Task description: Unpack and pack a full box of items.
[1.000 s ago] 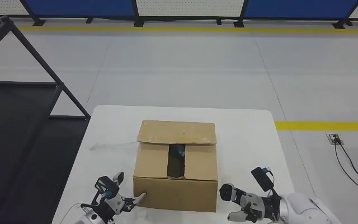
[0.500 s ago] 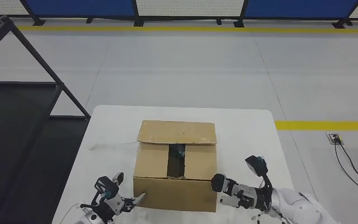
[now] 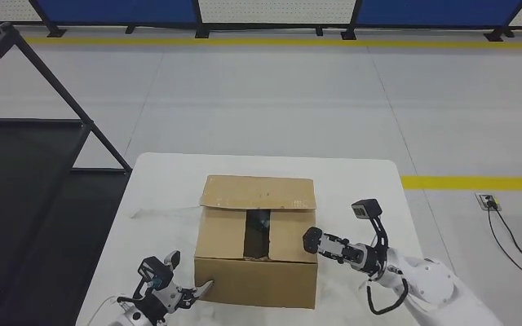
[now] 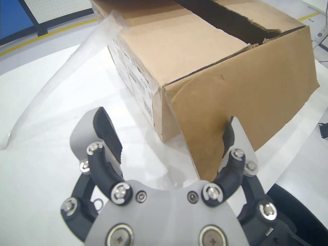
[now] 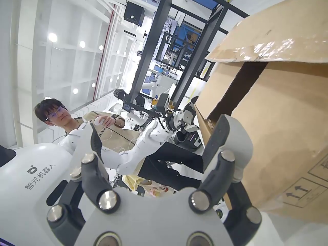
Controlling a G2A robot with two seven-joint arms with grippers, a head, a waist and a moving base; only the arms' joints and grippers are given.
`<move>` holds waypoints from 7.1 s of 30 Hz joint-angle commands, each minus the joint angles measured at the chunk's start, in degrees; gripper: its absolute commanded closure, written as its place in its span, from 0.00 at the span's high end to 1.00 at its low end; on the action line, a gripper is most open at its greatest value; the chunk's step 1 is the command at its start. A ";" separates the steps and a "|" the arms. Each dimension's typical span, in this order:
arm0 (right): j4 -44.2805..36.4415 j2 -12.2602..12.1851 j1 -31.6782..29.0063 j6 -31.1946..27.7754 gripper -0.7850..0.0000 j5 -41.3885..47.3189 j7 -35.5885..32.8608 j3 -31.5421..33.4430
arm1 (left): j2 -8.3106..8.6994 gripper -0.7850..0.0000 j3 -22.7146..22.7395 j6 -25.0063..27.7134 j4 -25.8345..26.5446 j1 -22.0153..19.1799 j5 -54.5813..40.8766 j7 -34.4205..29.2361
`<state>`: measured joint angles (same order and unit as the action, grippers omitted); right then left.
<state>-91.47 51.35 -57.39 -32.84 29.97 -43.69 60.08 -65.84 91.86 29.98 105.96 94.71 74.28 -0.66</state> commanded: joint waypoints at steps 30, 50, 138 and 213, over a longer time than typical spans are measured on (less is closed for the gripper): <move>9.02 7.22 12.67 20.14 1.00 11.16 20.24 -5.30 | 0.36 1.00 1.41 -1.47 0.71 2.49 -1.93 3.65; 12.03 10.26 16.33 18.94 1.00 11.22 26.07 -8.20 | 0.45 1.00 1.99 -1.37 0.96 3.06 -2.46 3.89; 32.37 28.19 32.93 36.61 1.00 2.11 -0.18 -15.62 | 0.50 1.00 12.59 -3.60 -0.88 8.48 -11.51 11.48; 53.08 49.02 41.18 25.86 1.00 7.01 12.44 -23.81 | -1.14 1.00 7.57 -21.44 1.13 -0.48 -15.65 0.09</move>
<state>-37.93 100.54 -15.80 -5.19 37.25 -31.64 35.67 -66.98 99.48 8.59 107.51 94.40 58.39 -0.55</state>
